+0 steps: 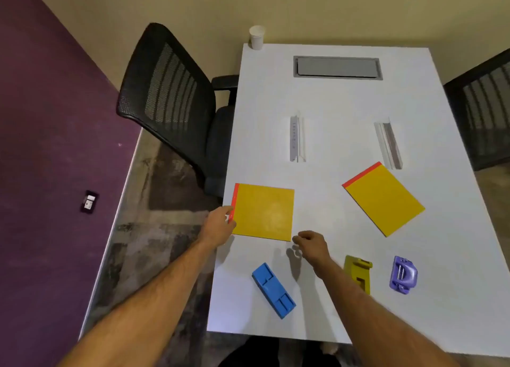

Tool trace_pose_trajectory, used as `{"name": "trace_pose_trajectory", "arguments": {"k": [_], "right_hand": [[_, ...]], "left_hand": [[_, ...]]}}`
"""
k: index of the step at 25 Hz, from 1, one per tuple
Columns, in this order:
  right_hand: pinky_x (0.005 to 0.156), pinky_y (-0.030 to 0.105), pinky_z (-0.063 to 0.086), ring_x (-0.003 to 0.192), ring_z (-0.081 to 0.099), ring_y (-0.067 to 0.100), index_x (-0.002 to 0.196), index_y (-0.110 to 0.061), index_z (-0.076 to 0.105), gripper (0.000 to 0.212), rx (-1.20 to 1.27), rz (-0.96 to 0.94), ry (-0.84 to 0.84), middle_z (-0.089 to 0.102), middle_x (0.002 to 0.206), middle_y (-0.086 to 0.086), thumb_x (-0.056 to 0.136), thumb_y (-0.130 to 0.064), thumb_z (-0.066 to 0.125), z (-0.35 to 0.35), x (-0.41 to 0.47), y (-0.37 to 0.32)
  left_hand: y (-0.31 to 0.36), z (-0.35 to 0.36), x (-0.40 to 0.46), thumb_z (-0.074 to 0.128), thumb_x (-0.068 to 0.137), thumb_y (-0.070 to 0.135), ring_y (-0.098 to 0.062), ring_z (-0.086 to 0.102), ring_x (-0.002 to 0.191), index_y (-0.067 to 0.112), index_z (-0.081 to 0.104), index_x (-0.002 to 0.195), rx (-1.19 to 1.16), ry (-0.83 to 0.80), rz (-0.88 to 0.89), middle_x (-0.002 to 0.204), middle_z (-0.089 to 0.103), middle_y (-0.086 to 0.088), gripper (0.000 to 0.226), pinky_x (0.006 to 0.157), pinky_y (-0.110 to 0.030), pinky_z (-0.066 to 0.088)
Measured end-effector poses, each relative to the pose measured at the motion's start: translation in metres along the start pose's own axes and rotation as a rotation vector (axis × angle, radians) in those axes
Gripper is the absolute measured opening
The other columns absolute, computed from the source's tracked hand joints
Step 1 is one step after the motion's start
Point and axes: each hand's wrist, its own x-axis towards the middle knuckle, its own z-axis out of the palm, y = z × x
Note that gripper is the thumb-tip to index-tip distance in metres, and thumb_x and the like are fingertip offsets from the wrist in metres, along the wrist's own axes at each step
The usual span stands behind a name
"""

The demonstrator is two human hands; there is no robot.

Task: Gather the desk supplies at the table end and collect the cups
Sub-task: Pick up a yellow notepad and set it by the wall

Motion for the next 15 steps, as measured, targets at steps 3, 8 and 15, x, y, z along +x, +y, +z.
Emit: {"name": "trace_pose_trajectory", "arguments": {"k": [3, 8, 15], "right_hand": [[0.095, 0.048, 0.053, 0.105, 0.064, 0.031, 0.114, -0.009, 0.068, 0.031, 0.001, 0.020, 0.041, 0.068, 0.111, 0.008, 0.086, -0.022, 0.069, 0.016, 0.020, 0.003], [0.089, 0.054, 0.050, 0.088, 0.059, 0.039, 0.109, 0.008, 0.059, 0.031, -0.049, 0.035, 0.105, 0.061, 0.097, 0.026, 0.089, -0.015, 0.064, 0.034, 0.037, 0.008], [0.063, 0.036, 0.036, 0.069, 0.044, 0.023, 0.075, -0.014, 0.050, 0.015, -0.042, 0.055, 0.053, 0.046, 0.072, 0.009, 0.085, -0.013, 0.060, 0.043, 0.043, 0.014]], "left_hand": [[-0.012, 0.010, 0.019, 0.066, 0.095, 0.016, -0.027, 0.060, 0.120, 0.010, 0.055, 0.138, -0.040, -0.019, -0.080, 0.137, 0.060, -0.009, 0.045, 0.099, -0.039, 0.052], [-0.030, 0.026, 0.035, 0.063, 0.097, 0.012, -0.029, 0.055, 0.126, 0.010, 0.050, 0.141, -0.068, -0.005, -0.115, 0.139, 0.053, -0.008, 0.046, 0.092, -0.027, 0.046], [-0.038, 0.038, 0.046, 0.063, 0.096, 0.007, -0.031, 0.055, 0.124, 0.011, 0.043, 0.146, -0.161, 0.018, -0.182, 0.137, 0.051, -0.010, 0.054, 0.089, -0.031, 0.049]]}}
